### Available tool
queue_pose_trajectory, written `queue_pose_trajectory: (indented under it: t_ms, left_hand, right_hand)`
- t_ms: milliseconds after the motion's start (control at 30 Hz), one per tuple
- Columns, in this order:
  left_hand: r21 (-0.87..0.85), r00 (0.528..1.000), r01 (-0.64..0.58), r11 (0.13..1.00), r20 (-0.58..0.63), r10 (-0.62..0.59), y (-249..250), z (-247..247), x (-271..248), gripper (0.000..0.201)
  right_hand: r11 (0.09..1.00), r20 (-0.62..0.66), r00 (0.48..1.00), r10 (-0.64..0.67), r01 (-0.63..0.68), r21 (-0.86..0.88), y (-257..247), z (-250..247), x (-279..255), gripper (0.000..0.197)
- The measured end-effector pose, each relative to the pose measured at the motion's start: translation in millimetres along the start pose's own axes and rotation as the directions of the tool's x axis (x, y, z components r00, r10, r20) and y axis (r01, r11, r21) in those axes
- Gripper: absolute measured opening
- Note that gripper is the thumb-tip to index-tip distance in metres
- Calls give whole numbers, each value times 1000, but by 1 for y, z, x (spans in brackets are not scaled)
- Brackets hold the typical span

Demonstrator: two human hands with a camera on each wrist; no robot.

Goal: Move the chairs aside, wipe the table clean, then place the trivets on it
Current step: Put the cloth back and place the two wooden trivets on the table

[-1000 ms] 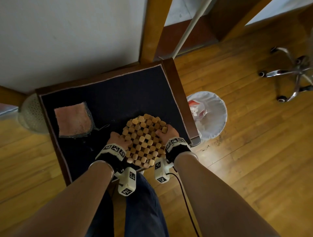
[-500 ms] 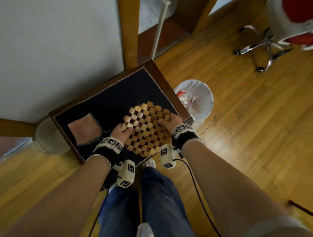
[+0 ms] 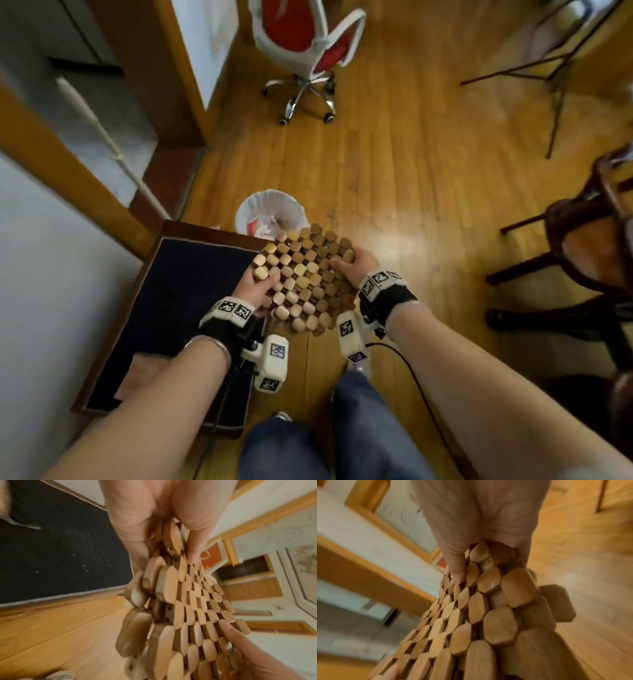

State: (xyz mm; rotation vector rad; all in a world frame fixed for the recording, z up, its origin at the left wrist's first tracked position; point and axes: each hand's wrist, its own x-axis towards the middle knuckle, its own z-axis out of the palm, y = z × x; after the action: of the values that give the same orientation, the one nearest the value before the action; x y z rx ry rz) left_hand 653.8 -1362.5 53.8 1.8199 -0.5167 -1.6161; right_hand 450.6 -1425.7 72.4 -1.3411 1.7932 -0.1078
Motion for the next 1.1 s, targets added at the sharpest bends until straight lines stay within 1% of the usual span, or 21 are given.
queue_pose_trajectory:
  t_ms: [100, 167, 267, 333, 467, 567, 633, 700, 767, 867, 967, 1033, 1067, 1100]
  left_hand:
    - [125, 991, -62, 990, 127, 46, 19, 64, -12, 52]
    - [167, 975, -67, 984, 219, 29, 30, 111, -22, 49]
    - [266, 946, -75, 961, 323, -16, 41, 184, -44, 47]
    - [335, 924, -93, 938, 379, -44, 45, 234, -59, 46]
    - [420, 866, -134, 898, 490, -100, 41, 342, -94, 62]
    - [450, 830, -200, 870, 550, -95, 32, 424, -125, 67]
    - [470, 803, -267, 841, 592, -76, 25, 476, -145, 70]
    - [484, 774, -324, 813, 629, -66, 20, 522, -161, 67]
    - [499, 746, -339, 798, 660, -96, 14, 565, -176, 62]
    - [496, 686, -381, 780, 717, -121, 7, 619, -194, 60]
    - [508, 607, -444, 739, 776, -169, -3, 673, -198, 63]
    - [550, 581, -452, 702, 779, -236, -13, 712, -192, 64]
    - [569, 571, -432, 700, 773, -276, -18, 731, -191, 56]
    - [577, 556, -417, 702, 773, -305, -20, 749, -196, 43]
  right_hand:
    - [995, -130, 989, 77, -67, 78, 45, -56, -27, 47]
    - [982, -207, 970, 130, -97, 163, 77, -90, -46, 47]
    - [953, -281, 934, 221, -145, 266, 128, -140, -74, 53]
    - [934, -327, 902, 284, -182, 309, 165, -171, -93, 56]
    - [871, -411, 814, 411, -217, 440, 246, -229, -130, 53]
    - [817, -439, 745, 502, -242, 523, 306, -269, -155, 62]
    - [802, -461, 714, 527, -238, 548, 343, -297, -174, 67]
    - [791, -482, 683, 549, -237, 565, 374, -326, -192, 70]
    - [779, -508, 643, 573, -236, 580, 403, -351, -209, 65]
    - [755, -538, 584, 608, -216, 619, 442, -380, -228, 51]
    - [716, -541, 529, 654, -201, 669, 478, -401, -242, 46]
    - [678, -532, 486, 693, -192, 709, 501, -411, -247, 46]
    - [662, -527, 466, 711, -190, 725, 512, -416, -249, 47]
    - [644, -517, 448, 729, -194, 740, 523, -421, -250, 48]
